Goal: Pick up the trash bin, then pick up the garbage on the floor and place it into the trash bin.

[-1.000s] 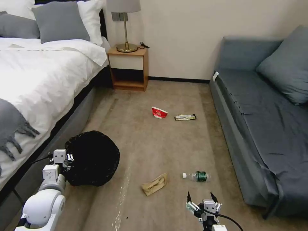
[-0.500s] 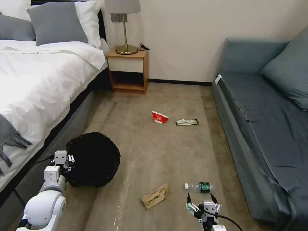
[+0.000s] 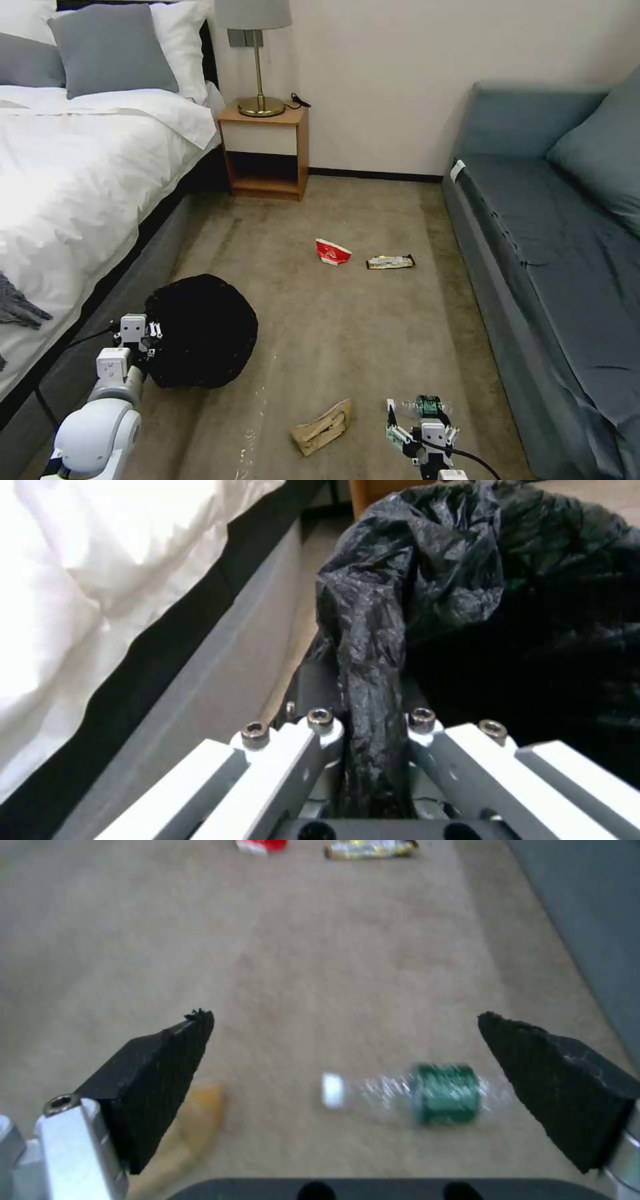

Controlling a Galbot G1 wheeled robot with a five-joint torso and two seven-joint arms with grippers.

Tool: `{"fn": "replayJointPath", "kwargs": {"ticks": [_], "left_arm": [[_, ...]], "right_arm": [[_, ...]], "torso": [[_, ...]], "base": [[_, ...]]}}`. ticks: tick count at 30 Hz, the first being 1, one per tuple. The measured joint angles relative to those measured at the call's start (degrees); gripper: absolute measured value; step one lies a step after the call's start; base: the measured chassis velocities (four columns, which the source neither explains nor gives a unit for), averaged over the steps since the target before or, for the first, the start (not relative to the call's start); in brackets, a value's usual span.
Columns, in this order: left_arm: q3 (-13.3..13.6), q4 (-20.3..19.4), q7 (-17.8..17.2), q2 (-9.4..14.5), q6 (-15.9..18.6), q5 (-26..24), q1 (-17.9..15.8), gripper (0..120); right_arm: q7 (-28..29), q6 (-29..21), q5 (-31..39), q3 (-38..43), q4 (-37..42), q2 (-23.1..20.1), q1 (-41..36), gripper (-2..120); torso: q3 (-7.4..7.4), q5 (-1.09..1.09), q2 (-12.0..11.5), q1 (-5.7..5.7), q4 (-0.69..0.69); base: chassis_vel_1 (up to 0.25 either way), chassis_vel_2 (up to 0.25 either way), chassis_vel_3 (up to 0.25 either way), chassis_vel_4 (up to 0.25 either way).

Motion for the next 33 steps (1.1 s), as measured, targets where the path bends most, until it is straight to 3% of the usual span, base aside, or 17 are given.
{"fn": "replayJointPath", "kwargs": {"ticks": [1, 6, 16, 28, 30, 31, 33], "left_arm": [[-0.1, -0.1, 0.3, -0.2, 0.0, 0.2, 0.0, 4], [0.4, 0.3, 1.4, -0.5, 0.1, 1.4, -1.0, 4], [0.5, 2.7, 2.5, 0.8, 0.0, 1.6, -2.8, 4], [-0.2, 2.6, 3.4, 0.6, 0.6, 1.7, -1.9, 4], [-0.5, 2.2, 3.4, 0.6, 1.2, 2.1, -1.4, 4], [-0.5, 2.2, 3.4, 0.6, 1.2, 2.1, -1.4, 4], [-0.5, 1.9, 3.5, 0.3, 1.8, 2.1, -1.1, 4]], "right_arm": [[-0.3, -1.0, 1.1, -0.1, 1.1, 0.1, 0.0, 100], [-0.4, -3.1, 3.0, 1.6, 3.4, -0.8, -0.3, 100], [-1.9, -7.3, 5.7, 2.8, 4.0, -10.6, 2.2, 100], [-5.9, -9.2, 11.1, 2.2, 0.3, -21.7, 9.8, 100], [-7.1, -9.7, 13.9, 1.5, -0.9, -28.0, 12.8, 100], [-7.1, -9.7, 13.9, 1.5, -0.9, -28.0, 12.8, 100], [-10.0, -9.7, 16.9, 0.2, -2.6, -35.4, 16.9, 100]], "torso": [[0.0, 0.1, 0.0, 0.0, 0.0], [0.0, -0.06, 0.0, 0.0, 0.0], [0.0, -0.13, 0.0, 0.0, 0.0], [0.0, -0.14, 0.0, 0.0, 0.01], [0.0, -0.12, 0.0, 0.0, 0.01], [0.0, -0.12, 0.0, 0.0, 0.01], [0.0, -0.15, 0.0, 0.0, 0.02]], "base": [[0.0, 0.0, 0.0, 0.0], [0.0, 0.0, 0.0, 0.0], [0.0, 0.0, 0.0, 0.0], [0.0, 0.0, 0.0, 0.0], [0.0, 0.0, 0.0, 0.0], [0.0, 0.0, 0.0, 0.0], [0.0, 0.0, 0.0, 0.0]]}}
